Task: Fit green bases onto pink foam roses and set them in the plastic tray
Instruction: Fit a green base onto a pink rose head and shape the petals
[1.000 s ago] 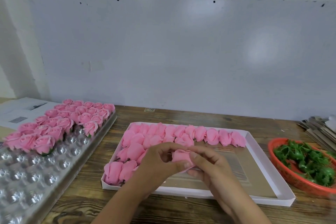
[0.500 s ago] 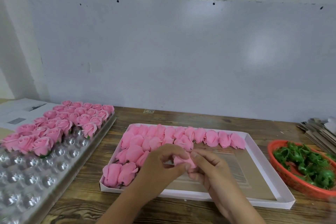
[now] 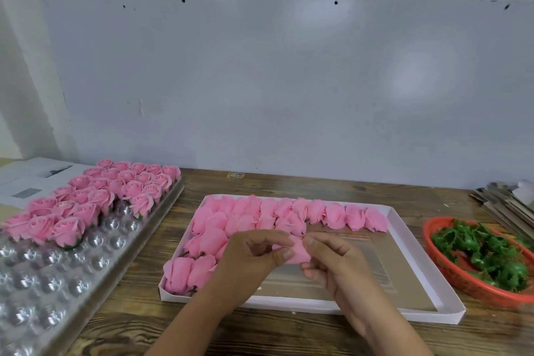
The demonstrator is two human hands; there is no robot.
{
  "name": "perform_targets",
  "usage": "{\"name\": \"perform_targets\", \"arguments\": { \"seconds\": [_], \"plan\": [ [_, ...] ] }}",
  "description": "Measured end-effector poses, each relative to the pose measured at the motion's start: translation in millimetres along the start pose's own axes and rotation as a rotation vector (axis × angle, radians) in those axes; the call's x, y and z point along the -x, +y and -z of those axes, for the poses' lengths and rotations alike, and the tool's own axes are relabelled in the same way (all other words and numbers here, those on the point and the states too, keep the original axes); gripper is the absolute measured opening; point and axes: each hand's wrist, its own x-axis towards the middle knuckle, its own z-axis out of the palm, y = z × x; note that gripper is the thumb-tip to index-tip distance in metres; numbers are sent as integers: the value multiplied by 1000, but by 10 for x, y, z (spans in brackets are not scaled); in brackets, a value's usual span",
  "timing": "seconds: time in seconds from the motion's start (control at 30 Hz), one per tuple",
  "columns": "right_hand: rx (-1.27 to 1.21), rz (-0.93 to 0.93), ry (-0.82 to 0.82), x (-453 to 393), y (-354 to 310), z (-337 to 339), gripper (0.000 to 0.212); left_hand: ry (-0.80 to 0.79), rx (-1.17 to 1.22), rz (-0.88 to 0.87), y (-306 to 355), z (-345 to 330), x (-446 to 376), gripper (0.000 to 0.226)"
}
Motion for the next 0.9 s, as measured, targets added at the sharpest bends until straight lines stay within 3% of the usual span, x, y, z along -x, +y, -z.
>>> {"name": "perform_targets", "arguments": {
  "seconds": [0.1,0.3,0.37,0.47,0.6,0.7,0.9],
  "plan": [
    [137,46,20,15,-55,0,13,39,-50,15,3,-4,-8,34],
    [707,261,344,-38,-487,500,21,100,-80,43,2,11,-6,32],
    [984,236,508,-45,-663,893,20,94,-93,48,-6,8,-3,31],
    [1251,6,724,-130,-832,1576,21,93,-108,47,-19,4,-5,32],
    [1379,-344,655,-339,-739,2147,22,86,-98,39,-39,12,-14,32],
    [1440,-400,547,-402,-714,2215,14,78,-117,28,-56,16,-20,33],
    [1598,-525,434,-457,-845,2122,23,84,-124,35,-71,20,-23,31]
  ]
}}
